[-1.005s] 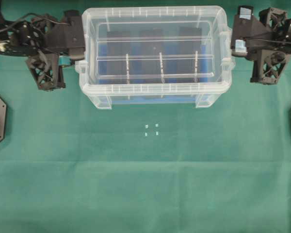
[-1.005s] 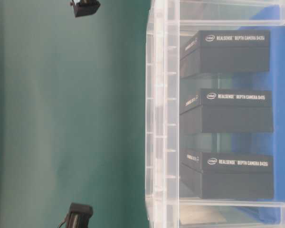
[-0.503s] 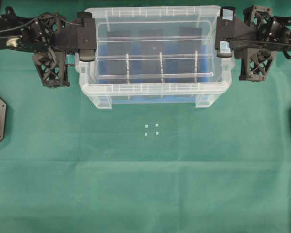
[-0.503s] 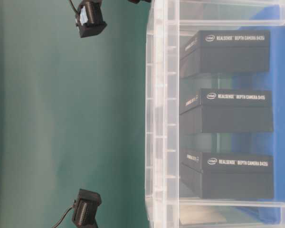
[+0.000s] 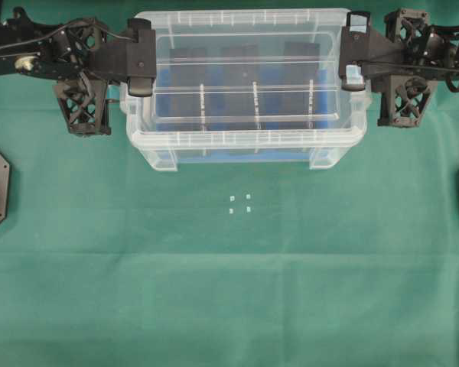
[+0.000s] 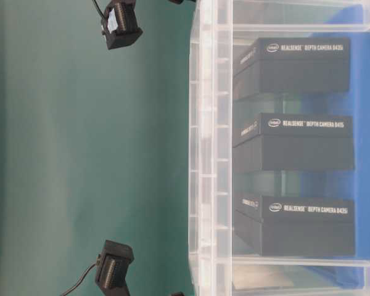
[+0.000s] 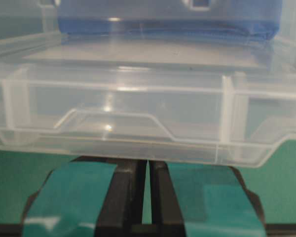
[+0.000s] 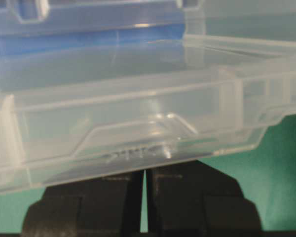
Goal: Clamp the lid of the box with both arms, then lift and open it.
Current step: 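Lower both grippers and clamp the lid rim at each end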
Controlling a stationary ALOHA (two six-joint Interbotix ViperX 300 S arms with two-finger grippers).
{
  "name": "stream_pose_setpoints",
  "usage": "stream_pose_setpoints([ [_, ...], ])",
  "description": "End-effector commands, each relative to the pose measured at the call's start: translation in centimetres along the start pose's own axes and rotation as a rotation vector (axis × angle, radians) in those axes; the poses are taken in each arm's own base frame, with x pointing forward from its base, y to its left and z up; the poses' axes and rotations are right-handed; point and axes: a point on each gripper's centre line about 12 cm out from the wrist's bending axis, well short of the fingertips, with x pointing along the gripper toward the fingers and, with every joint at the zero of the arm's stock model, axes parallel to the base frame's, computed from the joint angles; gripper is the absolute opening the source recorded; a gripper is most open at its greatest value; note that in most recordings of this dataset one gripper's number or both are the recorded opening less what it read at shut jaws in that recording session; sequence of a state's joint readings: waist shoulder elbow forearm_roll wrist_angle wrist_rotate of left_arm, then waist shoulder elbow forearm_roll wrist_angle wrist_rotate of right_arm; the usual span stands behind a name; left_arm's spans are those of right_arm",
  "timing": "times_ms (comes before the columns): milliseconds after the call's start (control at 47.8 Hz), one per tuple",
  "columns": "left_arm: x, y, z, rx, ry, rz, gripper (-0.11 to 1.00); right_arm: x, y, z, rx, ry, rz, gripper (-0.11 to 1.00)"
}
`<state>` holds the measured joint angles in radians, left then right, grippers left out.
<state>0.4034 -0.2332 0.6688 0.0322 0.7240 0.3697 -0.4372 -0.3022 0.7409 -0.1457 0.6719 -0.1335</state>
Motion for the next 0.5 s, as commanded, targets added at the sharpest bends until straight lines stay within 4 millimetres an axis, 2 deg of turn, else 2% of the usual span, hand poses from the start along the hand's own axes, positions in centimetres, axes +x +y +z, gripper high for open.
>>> stream_pose_setpoints([
  [0, -0.77, 0.27, 2.2, -0.001, -0.062, 0.012, 0.01, -1.05, 0.32, 2.05, -0.012, -0.073, 0.001, -0.01],
  [482, -0.76, 0.21, 2.19, -0.004, -0.059, 0.01, 0.01, -1.42, 0.38, 2.7, -0.017, -0.094, 0.0, -0.01],
])
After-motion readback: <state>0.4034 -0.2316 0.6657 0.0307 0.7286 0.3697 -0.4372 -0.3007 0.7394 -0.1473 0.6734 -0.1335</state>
